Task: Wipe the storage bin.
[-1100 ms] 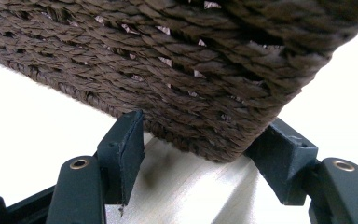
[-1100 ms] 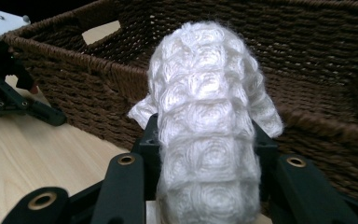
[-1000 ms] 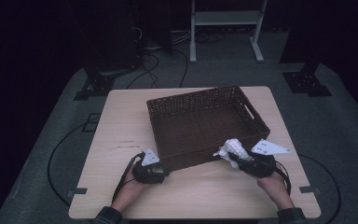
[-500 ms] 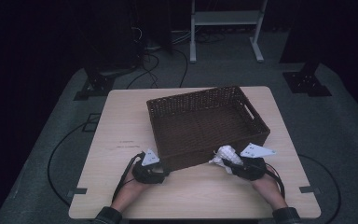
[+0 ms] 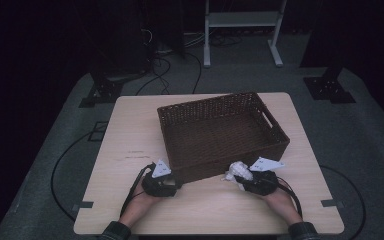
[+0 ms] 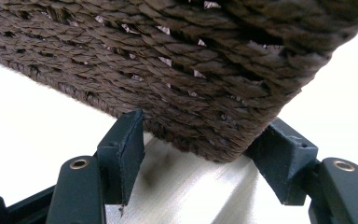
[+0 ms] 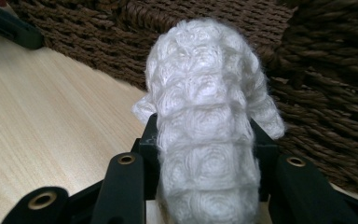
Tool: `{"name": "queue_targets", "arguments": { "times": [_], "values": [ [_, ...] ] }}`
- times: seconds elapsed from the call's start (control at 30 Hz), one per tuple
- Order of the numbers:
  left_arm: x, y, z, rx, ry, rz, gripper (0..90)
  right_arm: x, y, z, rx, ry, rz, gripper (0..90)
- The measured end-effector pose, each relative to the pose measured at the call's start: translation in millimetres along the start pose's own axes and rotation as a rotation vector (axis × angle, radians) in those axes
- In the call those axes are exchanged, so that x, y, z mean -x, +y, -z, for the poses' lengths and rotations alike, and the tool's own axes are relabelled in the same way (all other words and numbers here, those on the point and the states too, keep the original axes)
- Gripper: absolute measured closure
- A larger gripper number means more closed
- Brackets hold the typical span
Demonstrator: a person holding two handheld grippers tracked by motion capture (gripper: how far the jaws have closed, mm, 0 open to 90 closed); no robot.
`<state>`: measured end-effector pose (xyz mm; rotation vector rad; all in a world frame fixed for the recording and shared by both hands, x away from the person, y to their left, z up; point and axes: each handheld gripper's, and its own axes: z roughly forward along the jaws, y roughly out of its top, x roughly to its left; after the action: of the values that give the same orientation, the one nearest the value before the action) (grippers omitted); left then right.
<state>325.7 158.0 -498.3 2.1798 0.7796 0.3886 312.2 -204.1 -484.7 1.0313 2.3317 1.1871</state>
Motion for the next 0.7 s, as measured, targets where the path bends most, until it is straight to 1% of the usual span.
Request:
{"name": "queue_targets", "arguments": {
  "times": [0.17,0.23,0.3,0.33,0.47,0.53,0.7],
  "values": [
    [0.1,0.0,0.1,0.0,0.0,0.0,35.7,-1.6,1.8,3.4,0.008,-0.004,0.004,59.7],
    [0.0,0.0,0.1,0.0,0.0,-0.001,35.7,-2.7,4.4,7.3,0.028,-0.003,0.003,59.7],
    [0.0,0.0,0.1,0.0,0.0,-0.001,35.7,-3.7,6.4,9.8,0.036,-0.003,0.002,59.7],
    [0.0,0.0,0.0,0.0,0.0,0.0,35.7,-5.2,11.7,16.7,0.069,-0.002,0.005,59.7],
    [0.0,0.0,0.0,0.0,0.0,0.0,35.7,-6.4,17.8,25.1,0.095,-0.007,0.011,59.7],
    [0.0,0.0,0.0,0.0,0.0,0.0,35.7,-6.2,20.0,28.7,0.109,-0.002,0.006,59.7],
    [0.0,0.0,0.0,0.0,0.0,0.0,35.7,-8.5,27.2,35.9,0.137,-0.002,0.018,59.7]
  ]
}}
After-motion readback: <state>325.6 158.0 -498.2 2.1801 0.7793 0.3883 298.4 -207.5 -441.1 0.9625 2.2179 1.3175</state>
